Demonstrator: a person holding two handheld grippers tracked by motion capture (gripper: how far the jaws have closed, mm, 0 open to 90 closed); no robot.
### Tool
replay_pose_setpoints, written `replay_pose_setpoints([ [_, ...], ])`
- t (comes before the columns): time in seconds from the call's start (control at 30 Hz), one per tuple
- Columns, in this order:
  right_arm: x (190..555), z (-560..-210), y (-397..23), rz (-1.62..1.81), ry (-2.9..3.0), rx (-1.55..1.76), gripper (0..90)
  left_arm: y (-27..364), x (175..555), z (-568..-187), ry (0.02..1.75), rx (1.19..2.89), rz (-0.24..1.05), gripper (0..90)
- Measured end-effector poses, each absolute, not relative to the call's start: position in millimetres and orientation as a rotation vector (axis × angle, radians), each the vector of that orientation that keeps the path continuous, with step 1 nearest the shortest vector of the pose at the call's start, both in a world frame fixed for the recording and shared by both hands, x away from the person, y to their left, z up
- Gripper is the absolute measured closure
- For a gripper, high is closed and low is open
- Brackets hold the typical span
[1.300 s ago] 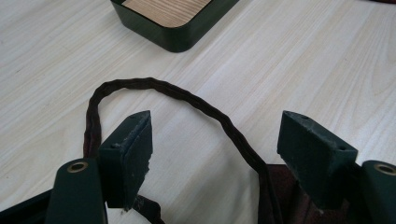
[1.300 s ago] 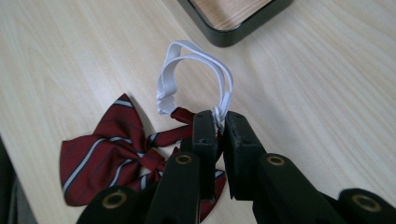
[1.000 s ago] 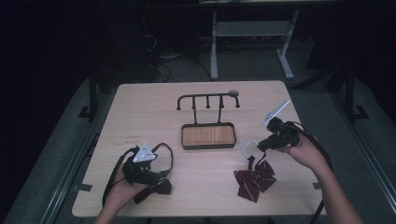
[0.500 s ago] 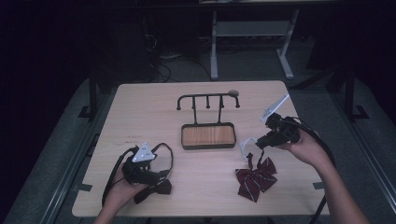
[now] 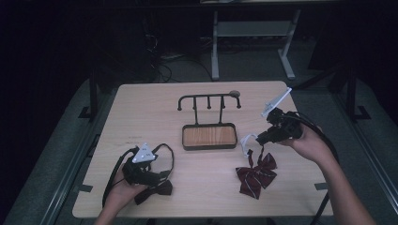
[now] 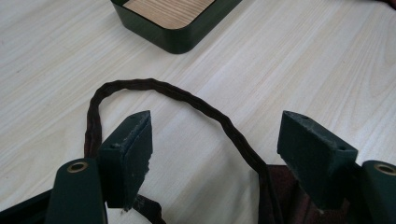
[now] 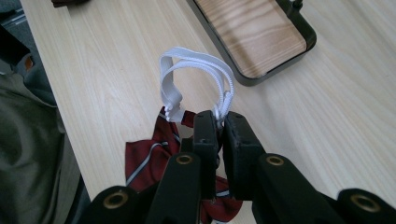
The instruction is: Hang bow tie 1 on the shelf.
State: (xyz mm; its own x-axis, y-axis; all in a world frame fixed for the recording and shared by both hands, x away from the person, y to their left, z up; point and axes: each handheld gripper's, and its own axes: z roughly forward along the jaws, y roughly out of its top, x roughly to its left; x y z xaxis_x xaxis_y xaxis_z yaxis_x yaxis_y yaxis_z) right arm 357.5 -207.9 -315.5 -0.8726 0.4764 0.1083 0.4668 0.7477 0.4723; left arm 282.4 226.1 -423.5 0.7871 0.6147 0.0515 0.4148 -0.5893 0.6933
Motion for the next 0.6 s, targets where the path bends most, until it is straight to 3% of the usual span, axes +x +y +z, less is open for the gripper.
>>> replay_pose_setpoints([
  [0.6,360,-293,-195,0.772,2.902,0.738,83.5,227,284,-422,0.752,2.271,0.381,27.0],
])
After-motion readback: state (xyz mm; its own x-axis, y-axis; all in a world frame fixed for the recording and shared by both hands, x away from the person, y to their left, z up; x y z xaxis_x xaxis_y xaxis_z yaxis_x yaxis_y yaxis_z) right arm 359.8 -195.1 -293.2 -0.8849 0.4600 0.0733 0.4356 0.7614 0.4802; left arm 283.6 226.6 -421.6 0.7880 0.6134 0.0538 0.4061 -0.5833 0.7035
